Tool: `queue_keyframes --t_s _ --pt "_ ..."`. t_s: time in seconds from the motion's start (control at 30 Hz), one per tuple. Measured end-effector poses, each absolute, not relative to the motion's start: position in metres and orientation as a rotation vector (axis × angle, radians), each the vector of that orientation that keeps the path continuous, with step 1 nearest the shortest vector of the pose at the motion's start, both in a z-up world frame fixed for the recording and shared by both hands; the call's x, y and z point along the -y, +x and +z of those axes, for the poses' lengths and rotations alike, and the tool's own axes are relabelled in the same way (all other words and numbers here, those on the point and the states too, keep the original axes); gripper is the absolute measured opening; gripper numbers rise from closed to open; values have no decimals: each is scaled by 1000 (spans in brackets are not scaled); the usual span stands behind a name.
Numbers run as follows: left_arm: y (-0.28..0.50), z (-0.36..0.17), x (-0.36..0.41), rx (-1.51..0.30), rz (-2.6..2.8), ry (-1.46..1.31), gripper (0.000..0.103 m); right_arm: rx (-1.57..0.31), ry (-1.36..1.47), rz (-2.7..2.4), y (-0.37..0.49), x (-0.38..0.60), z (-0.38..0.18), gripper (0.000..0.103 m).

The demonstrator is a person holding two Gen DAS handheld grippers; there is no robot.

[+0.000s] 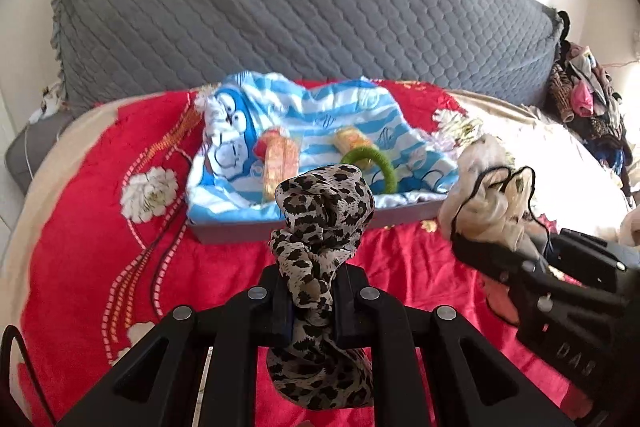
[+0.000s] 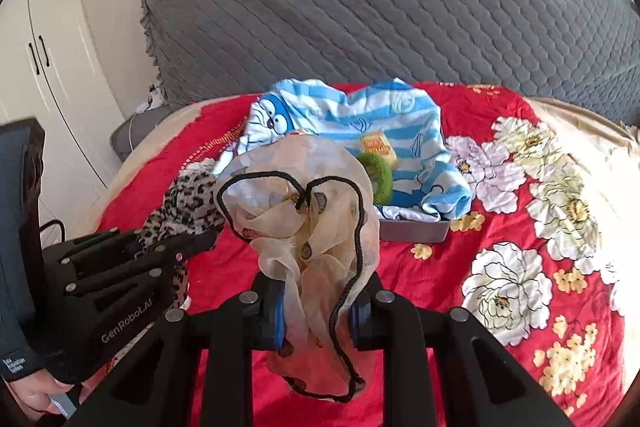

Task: Organize objects
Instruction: 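Lift the leopard scrunchie with left tool while right tool lifts the sheer scrunchie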

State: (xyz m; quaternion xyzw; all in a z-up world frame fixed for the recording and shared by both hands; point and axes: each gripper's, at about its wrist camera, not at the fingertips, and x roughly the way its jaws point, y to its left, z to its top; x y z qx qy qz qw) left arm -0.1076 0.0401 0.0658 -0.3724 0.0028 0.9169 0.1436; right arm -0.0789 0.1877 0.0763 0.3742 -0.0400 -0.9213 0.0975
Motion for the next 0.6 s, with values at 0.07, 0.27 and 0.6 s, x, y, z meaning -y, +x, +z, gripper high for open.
queue_keyframes --t_s 0.07,0.27,0.6 --pt "-101 76 -40 -15 2656 -1058 14 103 1092 -2734 -71 -184 84 23" --pt "-84 100 -39 -16 2665 -1014 14 71 1037 -2757 -50 -175 111 23" --pt "-67 134 -39 -27 2689 -951 14 48 960 -2801 -37 -174 144 23"
